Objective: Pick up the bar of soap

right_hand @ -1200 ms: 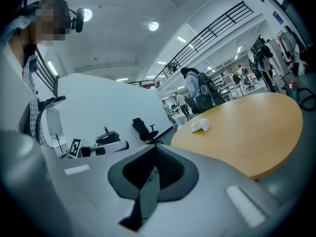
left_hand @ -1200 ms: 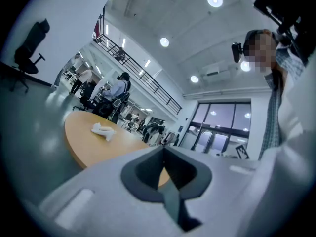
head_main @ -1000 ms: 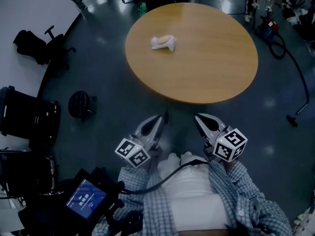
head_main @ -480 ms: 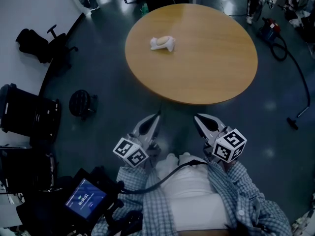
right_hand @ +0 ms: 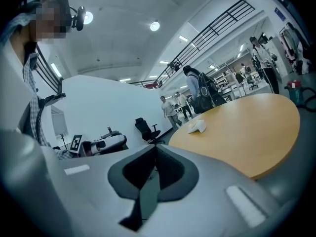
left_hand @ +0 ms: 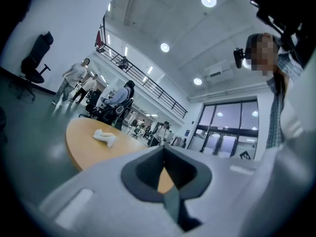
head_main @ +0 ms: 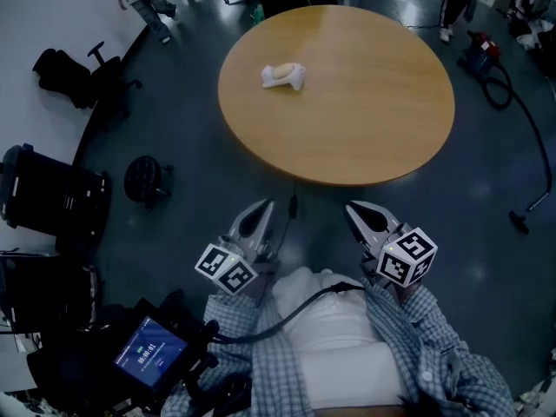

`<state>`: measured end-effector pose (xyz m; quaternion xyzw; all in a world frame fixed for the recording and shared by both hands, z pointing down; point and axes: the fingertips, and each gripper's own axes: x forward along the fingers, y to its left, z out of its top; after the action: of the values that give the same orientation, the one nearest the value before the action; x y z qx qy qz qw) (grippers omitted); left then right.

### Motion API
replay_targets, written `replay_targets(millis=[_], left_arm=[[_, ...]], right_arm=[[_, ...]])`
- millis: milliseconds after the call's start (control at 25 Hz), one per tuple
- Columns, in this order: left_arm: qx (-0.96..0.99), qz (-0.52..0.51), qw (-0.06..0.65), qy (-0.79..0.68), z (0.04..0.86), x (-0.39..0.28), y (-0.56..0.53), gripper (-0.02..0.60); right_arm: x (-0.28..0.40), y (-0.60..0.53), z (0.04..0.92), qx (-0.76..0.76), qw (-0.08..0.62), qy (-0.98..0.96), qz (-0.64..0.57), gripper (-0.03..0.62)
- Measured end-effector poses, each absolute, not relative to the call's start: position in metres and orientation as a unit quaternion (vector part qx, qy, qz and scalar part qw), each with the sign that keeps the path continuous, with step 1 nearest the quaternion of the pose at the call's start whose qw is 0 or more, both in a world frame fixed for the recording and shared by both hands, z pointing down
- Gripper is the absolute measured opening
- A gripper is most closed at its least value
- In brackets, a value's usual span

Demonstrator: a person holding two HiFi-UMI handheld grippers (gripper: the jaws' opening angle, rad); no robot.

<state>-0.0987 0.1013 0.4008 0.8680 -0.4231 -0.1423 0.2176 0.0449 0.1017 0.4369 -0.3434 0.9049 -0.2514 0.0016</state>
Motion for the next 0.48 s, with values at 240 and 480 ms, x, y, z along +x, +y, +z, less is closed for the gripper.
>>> replay_targets(millis=[240,480], left_arm=[[0.87,-0.138,0.21,-0.424,0.395,-0.097,0.099,-0.002],[0.88,-0.132,0.204,-0.408,0.388,-0.082,0.1,-0.002]], right_arm=[[0.052,0.1,0.431,-0.355,0.012,0.9,-0.251,0.005],[0.065,0.106,0.424,-0.37,0.01,0.897,-0.243,0.005]])
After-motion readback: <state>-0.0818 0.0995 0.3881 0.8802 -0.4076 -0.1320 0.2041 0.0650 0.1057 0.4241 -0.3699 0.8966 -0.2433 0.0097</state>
